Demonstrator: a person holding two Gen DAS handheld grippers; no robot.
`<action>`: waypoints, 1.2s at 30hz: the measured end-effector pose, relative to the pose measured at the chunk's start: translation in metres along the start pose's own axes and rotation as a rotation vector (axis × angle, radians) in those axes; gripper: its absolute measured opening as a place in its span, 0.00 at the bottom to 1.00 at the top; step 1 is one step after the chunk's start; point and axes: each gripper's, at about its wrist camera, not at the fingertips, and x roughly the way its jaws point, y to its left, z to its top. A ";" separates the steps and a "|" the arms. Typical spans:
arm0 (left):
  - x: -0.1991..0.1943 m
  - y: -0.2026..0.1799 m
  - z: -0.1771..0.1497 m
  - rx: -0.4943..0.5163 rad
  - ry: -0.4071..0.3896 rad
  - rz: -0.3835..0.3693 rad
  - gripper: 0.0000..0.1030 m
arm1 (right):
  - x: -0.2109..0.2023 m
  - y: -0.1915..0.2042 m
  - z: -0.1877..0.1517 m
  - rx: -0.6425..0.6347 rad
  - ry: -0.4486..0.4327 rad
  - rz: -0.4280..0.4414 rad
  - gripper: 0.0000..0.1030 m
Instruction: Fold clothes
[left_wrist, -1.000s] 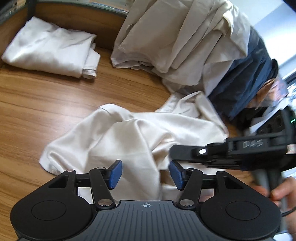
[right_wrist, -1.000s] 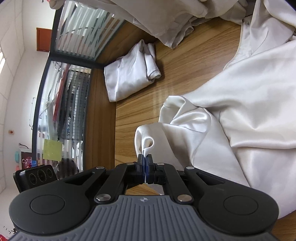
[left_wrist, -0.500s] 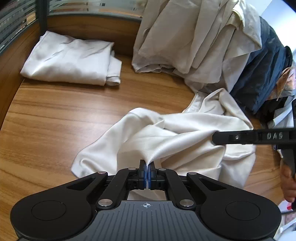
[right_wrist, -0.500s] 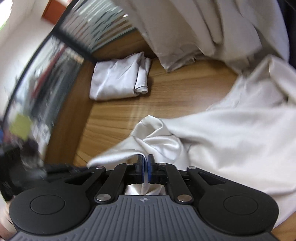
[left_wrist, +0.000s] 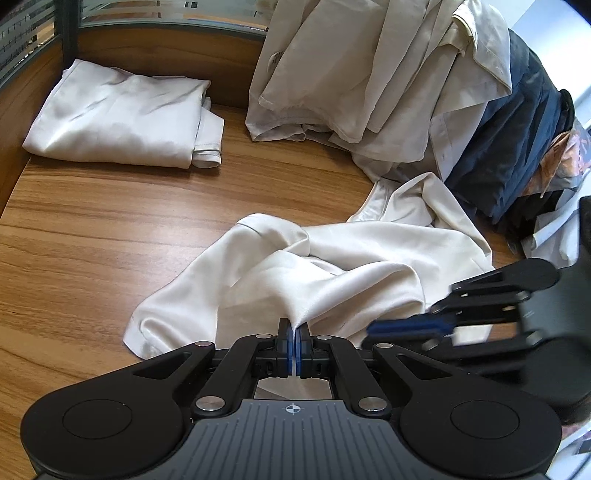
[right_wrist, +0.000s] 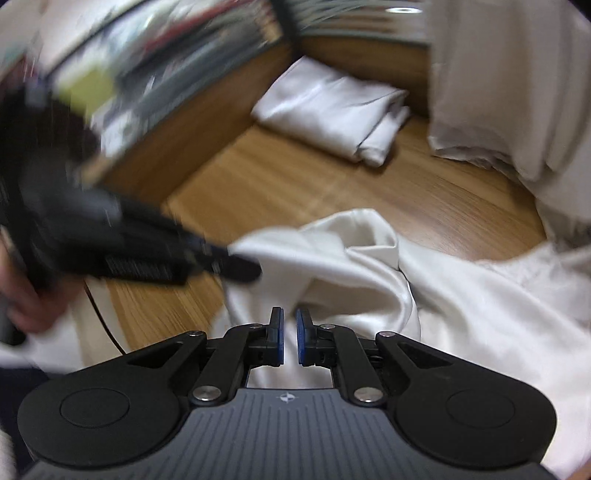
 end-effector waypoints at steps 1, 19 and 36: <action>0.000 0.001 0.000 -0.003 0.002 -0.001 0.04 | 0.006 0.006 -0.001 -0.067 0.019 -0.021 0.10; -0.002 0.011 0.000 -0.052 0.007 -0.027 0.04 | 0.051 0.069 -0.015 -1.066 0.250 -0.194 0.18; -0.001 0.027 0.005 -0.090 0.013 -0.015 0.05 | 0.086 0.076 -0.018 -1.104 0.261 -0.201 0.02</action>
